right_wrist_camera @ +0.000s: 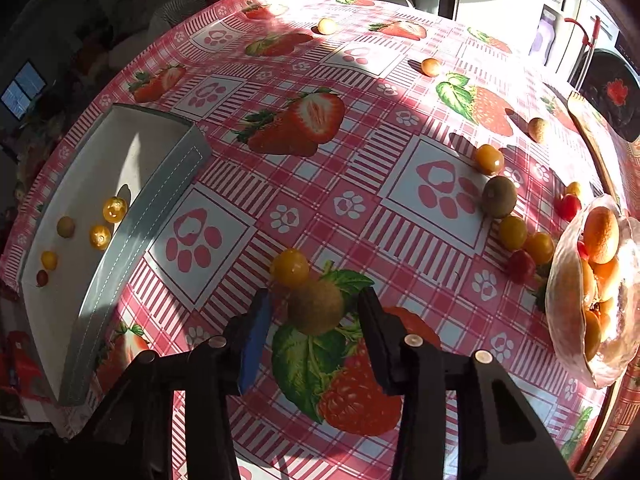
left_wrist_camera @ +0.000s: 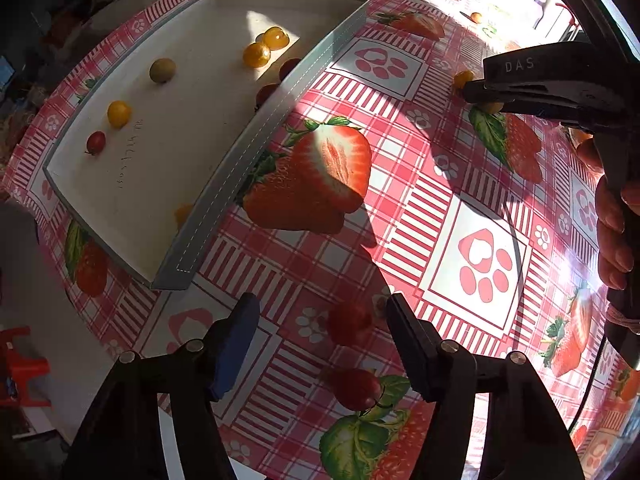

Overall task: Organize fruits
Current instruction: 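Grasp a red cherry tomato with the left tool while the right tool grasps a brown fruit, then carry both fruits over the white tray and open both tools to release them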

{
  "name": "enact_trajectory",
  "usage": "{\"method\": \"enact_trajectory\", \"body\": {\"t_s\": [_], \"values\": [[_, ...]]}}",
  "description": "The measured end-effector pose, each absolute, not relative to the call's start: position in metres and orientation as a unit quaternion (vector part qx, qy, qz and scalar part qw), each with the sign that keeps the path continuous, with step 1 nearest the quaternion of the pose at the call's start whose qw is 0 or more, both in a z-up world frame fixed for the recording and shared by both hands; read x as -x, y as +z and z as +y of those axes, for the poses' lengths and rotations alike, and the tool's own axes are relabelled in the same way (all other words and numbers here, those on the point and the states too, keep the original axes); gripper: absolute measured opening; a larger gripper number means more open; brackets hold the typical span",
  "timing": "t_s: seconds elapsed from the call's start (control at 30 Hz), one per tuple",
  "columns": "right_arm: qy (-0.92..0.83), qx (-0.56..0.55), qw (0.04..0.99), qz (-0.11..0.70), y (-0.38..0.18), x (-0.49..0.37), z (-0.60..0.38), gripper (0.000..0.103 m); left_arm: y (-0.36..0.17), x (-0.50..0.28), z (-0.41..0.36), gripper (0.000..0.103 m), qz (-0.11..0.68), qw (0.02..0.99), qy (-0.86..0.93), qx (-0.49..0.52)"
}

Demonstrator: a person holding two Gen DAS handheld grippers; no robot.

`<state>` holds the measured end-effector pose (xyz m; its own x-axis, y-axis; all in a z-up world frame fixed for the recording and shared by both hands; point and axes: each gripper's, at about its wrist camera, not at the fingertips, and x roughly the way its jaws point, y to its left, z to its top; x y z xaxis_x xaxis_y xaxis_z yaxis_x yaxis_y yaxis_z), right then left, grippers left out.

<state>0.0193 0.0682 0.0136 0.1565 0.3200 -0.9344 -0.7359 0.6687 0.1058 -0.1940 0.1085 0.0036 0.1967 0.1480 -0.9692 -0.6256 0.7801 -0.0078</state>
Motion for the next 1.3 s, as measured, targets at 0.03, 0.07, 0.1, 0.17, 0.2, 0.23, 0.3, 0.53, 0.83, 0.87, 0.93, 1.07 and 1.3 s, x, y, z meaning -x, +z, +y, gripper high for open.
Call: {"method": "enact_trajectory", "body": {"t_s": [0.03,0.07,0.1,0.17,0.2,0.23,0.3,0.53,0.83,0.87,0.93,1.07,1.3], "values": [[0.361,0.19,0.733,0.544,0.014,-0.02,0.068,0.03,0.005,0.194,0.107,0.059,0.578,0.746,0.258,0.205],[0.362,0.189,0.732,0.546,0.014,-0.02,0.068,0.03,0.006,0.193,0.105,0.055,0.579,0.748,0.255,0.203],[0.362,0.188,0.73,0.548,0.014,-0.02,0.067,0.03,0.007,0.19,0.103,0.047,0.579,0.75,0.251,0.198],[0.362,0.183,0.726,0.555,0.015,-0.018,0.062,0.03,0.009,0.185,0.098,0.03,0.581,0.755,0.239,0.189],[0.362,0.179,0.724,0.56,0.015,-0.017,0.059,0.03,0.01,0.183,0.095,0.021,0.583,0.756,0.233,0.184],[0.361,0.176,0.723,0.563,0.016,-0.016,0.055,0.03,0.01,0.182,0.092,0.021,0.584,0.756,0.231,0.181],[0.362,0.17,0.72,0.567,0.018,-0.012,0.047,0.03,0.01,0.183,0.093,0.021,0.583,0.756,0.223,0.196],[0.362,0.142,0.707,0.591,0.027,0.003,0.013,0.03,0.021,0.189,0.106,0.021,0.573,0.757,0.211,0.233],[0.361,0.122,0.698,0.606,0.037,0.021,-0.011,0.03,0.058,0.185,0.116,0.021,0.553,0.78,0.19,0.223],[0.361,0.121,0.698,0.606,0.037,0.022,-0.011,0.03,0.06,0.185,0.119,0.021,0.55,0.783,0.187,0.225],[0.358,0.119,0.701,0.605,0.04,0.025,-0.012,0.03,0.064,0.188,0.121,0.021,0.544,0.787,0.179,0.23],[0.35,0.112,0.71,0.601,0.047,0.033,-0.007,0.03,0.074,0.187,0.127,0.021,0.533,0.798,0.165,0.229],[0.338,0.1,0.72,0.597,0.062,0.055,0.019,0.03,0.09,0.194,0.162,0.021,0.518,0.815,0.148,0.213]]}}
